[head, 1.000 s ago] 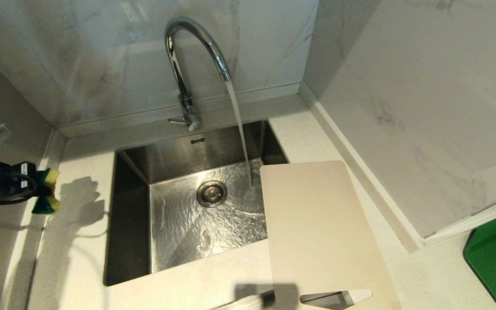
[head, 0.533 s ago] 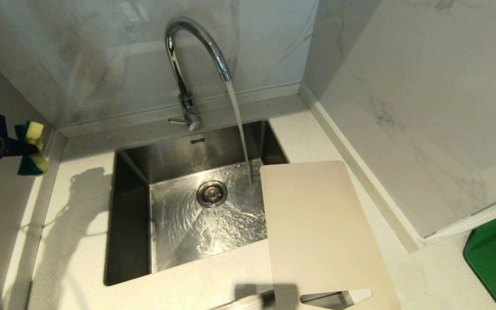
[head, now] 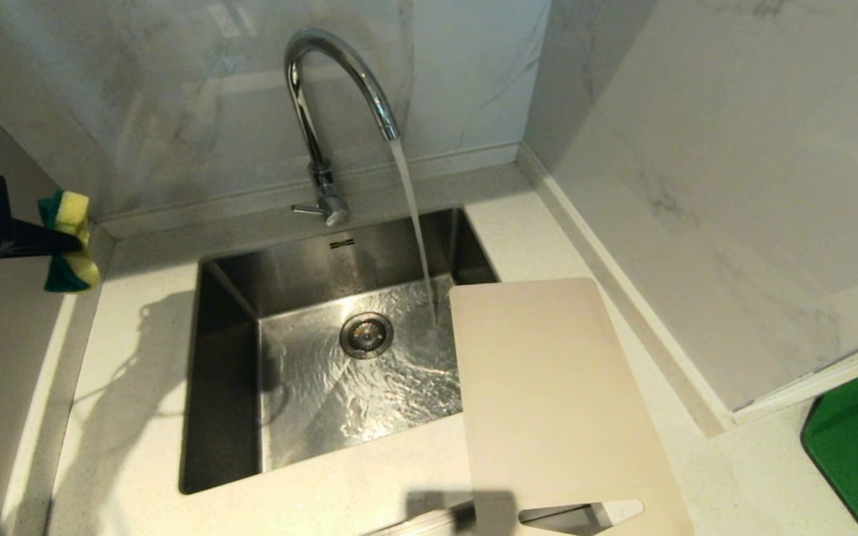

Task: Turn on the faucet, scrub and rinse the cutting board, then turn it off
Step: Pick up the cutting board

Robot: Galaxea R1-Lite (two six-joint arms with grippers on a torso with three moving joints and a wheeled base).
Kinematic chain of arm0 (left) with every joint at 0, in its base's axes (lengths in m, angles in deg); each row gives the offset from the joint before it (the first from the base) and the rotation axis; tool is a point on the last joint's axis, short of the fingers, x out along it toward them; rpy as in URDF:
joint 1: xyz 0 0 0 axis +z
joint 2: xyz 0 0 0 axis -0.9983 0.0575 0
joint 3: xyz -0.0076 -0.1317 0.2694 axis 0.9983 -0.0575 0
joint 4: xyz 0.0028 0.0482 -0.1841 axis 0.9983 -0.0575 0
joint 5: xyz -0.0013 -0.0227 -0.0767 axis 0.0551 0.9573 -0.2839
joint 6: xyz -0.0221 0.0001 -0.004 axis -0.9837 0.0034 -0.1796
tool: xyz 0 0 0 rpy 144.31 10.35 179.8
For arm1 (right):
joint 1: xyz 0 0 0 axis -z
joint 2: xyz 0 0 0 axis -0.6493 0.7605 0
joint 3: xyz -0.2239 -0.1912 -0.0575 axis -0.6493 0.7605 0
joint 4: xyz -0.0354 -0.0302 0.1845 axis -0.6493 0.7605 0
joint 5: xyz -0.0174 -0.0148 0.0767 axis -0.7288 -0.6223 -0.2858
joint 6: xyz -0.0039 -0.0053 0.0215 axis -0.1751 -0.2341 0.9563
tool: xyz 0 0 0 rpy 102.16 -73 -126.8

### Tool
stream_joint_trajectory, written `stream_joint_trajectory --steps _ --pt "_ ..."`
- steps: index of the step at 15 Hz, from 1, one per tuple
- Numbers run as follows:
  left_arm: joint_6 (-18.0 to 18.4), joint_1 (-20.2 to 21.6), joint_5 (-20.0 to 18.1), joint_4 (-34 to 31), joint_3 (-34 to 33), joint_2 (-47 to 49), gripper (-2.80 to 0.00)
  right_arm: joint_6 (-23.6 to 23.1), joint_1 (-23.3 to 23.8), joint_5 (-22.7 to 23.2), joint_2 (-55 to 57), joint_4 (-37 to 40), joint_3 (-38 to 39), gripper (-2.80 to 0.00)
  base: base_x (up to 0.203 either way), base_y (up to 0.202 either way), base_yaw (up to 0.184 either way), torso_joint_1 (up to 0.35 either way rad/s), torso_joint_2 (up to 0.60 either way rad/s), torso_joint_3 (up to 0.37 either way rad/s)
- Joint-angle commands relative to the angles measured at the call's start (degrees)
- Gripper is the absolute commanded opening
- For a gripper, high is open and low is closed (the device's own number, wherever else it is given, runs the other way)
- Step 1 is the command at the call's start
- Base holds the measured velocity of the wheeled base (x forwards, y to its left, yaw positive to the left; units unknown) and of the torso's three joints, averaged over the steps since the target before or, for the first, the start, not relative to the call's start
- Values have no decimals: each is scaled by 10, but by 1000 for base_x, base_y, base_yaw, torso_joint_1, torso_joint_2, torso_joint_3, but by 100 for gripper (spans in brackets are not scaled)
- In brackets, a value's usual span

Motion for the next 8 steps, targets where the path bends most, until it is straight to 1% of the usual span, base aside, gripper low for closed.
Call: stream_joint_trajectory --steps 1,8 --pt "-1 -2 0 -2 -2 -5 -280 0 0 0 0 0 0 -280 0 0 0 0 0 0" --pt "0 -1 0 -16 -9 -13 -280 0 0 0 0 0 0 -280 0 0 0 0 0 0"
